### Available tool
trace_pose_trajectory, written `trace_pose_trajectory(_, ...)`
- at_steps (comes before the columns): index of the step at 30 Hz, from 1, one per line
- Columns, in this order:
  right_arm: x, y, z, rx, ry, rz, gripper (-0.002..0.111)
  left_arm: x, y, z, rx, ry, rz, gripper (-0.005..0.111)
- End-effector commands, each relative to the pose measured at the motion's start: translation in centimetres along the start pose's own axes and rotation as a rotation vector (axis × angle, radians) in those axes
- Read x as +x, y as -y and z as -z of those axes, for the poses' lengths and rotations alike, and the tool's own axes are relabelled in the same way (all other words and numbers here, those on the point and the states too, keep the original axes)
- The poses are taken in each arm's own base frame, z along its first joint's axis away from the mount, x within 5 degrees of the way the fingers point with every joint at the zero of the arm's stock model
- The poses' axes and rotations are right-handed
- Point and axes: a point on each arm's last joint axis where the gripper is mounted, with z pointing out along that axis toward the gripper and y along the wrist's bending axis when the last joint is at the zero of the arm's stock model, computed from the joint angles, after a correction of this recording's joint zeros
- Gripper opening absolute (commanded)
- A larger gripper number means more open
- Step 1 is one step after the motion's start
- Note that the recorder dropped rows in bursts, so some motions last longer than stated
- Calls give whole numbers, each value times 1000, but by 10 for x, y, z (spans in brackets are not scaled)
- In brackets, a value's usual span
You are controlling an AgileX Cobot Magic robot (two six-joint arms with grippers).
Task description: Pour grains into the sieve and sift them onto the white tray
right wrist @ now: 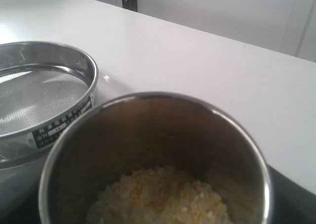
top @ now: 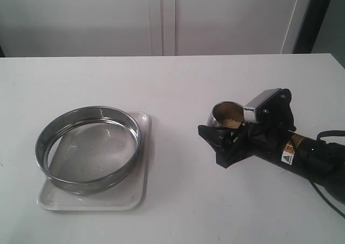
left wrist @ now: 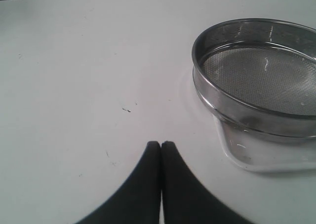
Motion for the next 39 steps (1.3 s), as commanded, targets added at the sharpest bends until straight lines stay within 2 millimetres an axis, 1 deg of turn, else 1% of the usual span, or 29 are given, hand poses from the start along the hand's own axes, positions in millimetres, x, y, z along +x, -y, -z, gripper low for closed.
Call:
trace_pose_trajectory(1,-24,-5,3,-2,15,3,0,0,0,0,-4,6,4,0)
trace_pose_trajectory(10,-69,-16,3,-2,-14,27,0,0,0,0,-4,6,4,0)
trace_pose_trajectory(11,-79,-21,1,-26,-12,24,0,0,0,0,-4,6,4,0)
trace_pose_trajectory(13,-93,-27,-4,-43,3,8,0,0,0,0,-4,6,4,0)
trace_pose_trajectory(17,-110,-36,-16,-54,-1,-9,0,0,0,0,-4,6,4,0)
trace_pose_trajectory(21,-122,-44,-25,-47,-31,-9,0,0,0,0,-4,6,4,0)
trace_pose_trajectory(26,-150,-60,-38,-68,-40,22,0,0,0,0,-4,6,4,0)
trace_pose_trajectory(32,-167,-70,-45,-69,-29,75,0,0,0,0,-4,6,4,0)
trace_pose_trajectory(35,-168,-73,-53,-63,-44,52,0,0,0,0,-4,6,4,0)
trace_pose_trajectory(39,-167,-83,-69,-81,-63,65,0,0,0,0,-4,6,4,0)
